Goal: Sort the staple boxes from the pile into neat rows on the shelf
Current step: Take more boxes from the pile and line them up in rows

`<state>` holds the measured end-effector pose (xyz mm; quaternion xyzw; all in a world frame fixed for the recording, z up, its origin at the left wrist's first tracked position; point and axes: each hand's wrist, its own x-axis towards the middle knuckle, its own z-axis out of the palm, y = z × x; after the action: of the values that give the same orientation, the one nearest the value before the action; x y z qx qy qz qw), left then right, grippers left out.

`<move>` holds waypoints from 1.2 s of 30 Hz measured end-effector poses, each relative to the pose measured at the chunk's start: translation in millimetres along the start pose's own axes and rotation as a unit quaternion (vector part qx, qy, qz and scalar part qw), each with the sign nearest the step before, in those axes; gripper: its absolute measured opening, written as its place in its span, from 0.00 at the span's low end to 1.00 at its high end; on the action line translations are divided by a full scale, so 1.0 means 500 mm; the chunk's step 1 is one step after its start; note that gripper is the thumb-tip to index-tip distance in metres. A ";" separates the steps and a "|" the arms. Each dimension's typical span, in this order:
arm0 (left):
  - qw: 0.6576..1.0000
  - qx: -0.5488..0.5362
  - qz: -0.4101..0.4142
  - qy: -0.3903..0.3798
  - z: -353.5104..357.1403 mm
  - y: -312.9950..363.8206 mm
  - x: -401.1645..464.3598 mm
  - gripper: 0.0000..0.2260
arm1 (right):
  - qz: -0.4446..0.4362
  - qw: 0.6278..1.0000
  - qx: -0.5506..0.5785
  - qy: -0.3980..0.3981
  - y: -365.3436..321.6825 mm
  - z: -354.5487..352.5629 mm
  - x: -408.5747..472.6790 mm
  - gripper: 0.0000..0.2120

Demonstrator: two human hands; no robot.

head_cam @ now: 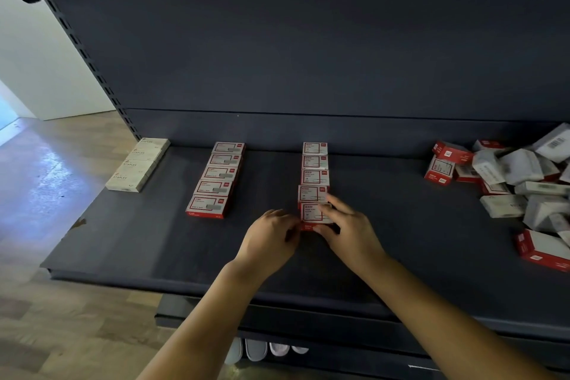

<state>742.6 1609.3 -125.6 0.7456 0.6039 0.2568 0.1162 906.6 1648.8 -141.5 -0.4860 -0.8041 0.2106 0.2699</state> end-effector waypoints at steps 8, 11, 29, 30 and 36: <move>1.000 -0.002 -0.008 0.007 -0.005 -0.002 0.005 0.10 | 0.006 1.000 -0.015 0.023 -0.003 0.012 -0.004 0.22; 0.998 -0.019 -0.052 0.024 -0.011 -0.004 0.022 0.12 | 0.003 1.000 -0.014 0.026 -0.002 0.013 -0.007 0.21; 0.997 -0.015 -0.053 -0.044 0.000 0.013 0.051 0.15 | 0.017 0.999 0.003 0.028 -0.001 0.020 -0.007 0.21; 0.997 -0.006 -0.057 -0.047 0.000 0.014 0.052 0.15 | 0.013 1.000 0.001 0.028 -0.003 0.016 -0.007 0.20; 0.995 0.083 -0.036 -0.033 -0.011 0.036 0.055 0.17 | 0.005 0.999 -0.042 0.000 -0.022 -0.025 -0.007 0.17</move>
<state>758.5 1630.4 -105.5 0.7384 0.6455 0.1766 0.0831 908.7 1641.9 -126.1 -0.5007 -0.8099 0.1780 0.2484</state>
